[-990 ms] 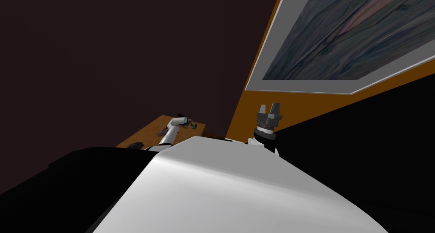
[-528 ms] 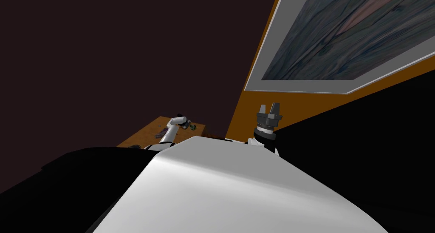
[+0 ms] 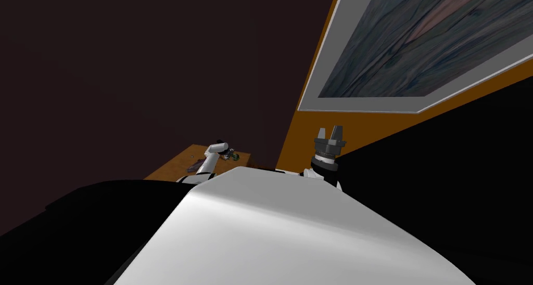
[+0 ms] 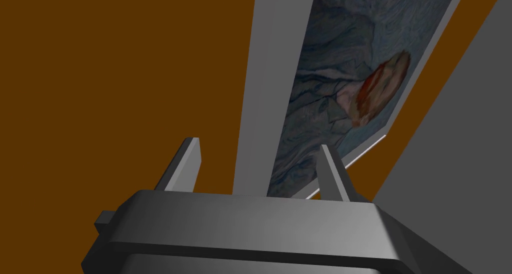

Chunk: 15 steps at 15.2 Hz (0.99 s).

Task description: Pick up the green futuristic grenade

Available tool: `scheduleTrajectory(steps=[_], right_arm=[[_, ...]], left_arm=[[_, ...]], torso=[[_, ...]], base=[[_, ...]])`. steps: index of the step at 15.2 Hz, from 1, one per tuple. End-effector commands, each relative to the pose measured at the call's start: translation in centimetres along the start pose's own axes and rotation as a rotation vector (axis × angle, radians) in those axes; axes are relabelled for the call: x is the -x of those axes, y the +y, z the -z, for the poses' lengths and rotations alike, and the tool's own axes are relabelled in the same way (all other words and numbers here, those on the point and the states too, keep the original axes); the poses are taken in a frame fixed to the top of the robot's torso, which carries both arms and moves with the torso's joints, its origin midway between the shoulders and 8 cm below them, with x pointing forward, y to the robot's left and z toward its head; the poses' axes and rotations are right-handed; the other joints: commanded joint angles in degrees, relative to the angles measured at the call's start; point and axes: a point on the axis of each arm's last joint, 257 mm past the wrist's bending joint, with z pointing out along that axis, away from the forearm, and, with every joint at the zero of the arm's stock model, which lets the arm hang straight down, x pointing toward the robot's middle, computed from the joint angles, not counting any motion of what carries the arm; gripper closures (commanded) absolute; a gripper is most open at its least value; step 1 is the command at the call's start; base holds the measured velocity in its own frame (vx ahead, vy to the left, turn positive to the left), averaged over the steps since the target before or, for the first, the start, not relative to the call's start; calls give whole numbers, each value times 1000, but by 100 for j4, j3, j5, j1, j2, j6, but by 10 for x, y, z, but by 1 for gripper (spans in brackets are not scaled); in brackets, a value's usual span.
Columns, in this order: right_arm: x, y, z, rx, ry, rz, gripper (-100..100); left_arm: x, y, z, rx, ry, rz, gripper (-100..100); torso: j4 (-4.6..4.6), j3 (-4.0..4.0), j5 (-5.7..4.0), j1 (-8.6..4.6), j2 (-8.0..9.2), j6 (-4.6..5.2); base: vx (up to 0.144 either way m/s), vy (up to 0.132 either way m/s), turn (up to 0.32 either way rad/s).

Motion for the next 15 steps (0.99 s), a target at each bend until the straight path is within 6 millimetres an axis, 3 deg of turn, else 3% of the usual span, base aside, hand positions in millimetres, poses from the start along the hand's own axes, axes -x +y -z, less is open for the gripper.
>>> scheduleTrajectory(steps=[1,5,6,15], right_arm=[[0,0,0,0,0,0,0],[0,0,0,0,0,0,0],[0,0,0,0,0,0,0],[0,0,0,0,0,0,0]], left_arm=[[0,3,-7,-2,-3,12,-100],[-1,7,-12,1,-3,23,-100],[0,7,-13,0,-5,24,100],[0,-2,0,-5,-3,-2,100]], torso=[[0,0,0,0,0,0],[2,4,1,5,7,-2],[2,3,0,2,5,-3],[1,-4,-8,-25,-10,-10]], base=[[-18,26,-101],[-20,24,-62],[-4,7,-1],[13,-16,65]])
